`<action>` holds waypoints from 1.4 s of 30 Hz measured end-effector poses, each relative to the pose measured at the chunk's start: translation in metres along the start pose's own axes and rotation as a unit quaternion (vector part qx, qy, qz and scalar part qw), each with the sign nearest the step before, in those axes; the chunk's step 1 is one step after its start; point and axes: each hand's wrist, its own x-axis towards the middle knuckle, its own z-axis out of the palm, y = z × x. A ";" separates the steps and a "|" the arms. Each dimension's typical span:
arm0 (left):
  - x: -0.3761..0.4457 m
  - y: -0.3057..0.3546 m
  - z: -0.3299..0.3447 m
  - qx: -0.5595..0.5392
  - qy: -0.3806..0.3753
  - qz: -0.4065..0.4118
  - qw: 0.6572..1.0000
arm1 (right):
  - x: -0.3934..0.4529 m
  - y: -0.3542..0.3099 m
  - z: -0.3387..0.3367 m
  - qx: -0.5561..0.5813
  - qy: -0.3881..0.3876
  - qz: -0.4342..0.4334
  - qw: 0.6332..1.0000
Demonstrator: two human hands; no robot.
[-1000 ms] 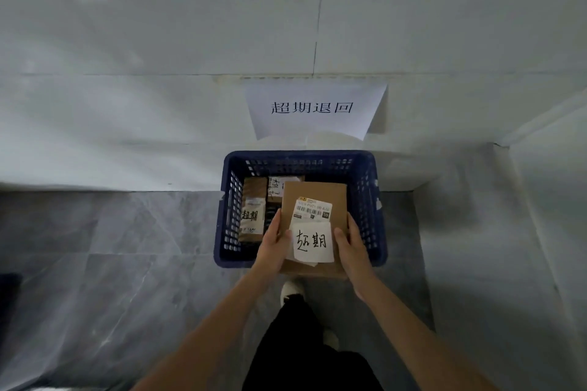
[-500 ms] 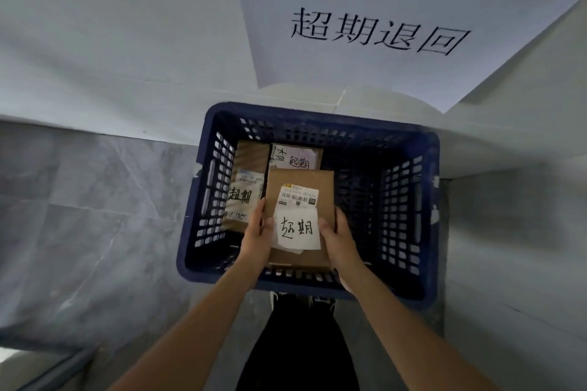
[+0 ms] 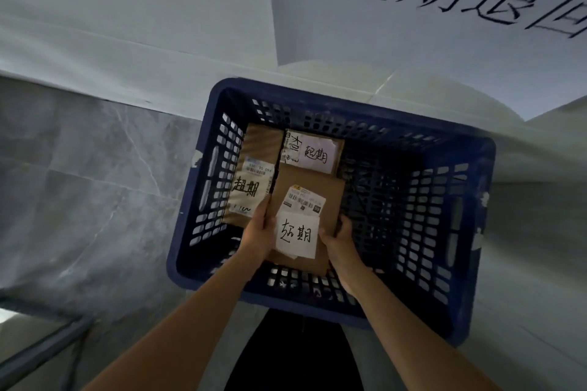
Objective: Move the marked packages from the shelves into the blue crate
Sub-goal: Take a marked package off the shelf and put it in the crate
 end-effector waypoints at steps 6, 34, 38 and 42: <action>0.028 -0.021 0.001 0.073 0.015 -0.021 0.997 | 0.019 0.012 0.017 -0.040 -0.019 0.003 0.999; -0.140 0.086 -0.085 0.434 0.258 0.258 0.824 | -0.145 -0.153 0.026 -0.538 0.059 -0.450 0.710; -0.224 0.131 -0.139 0.461 0.323 0.266 0.782 | -0.245 -0.206 0.044 -0.563 0.033 -0.539 0.626; -0.314 0.172 -0.220 0.445 0.431 0.258 0.741 | -0.348 -0.258 0.092 -0.547 0.005 -0.645 0.534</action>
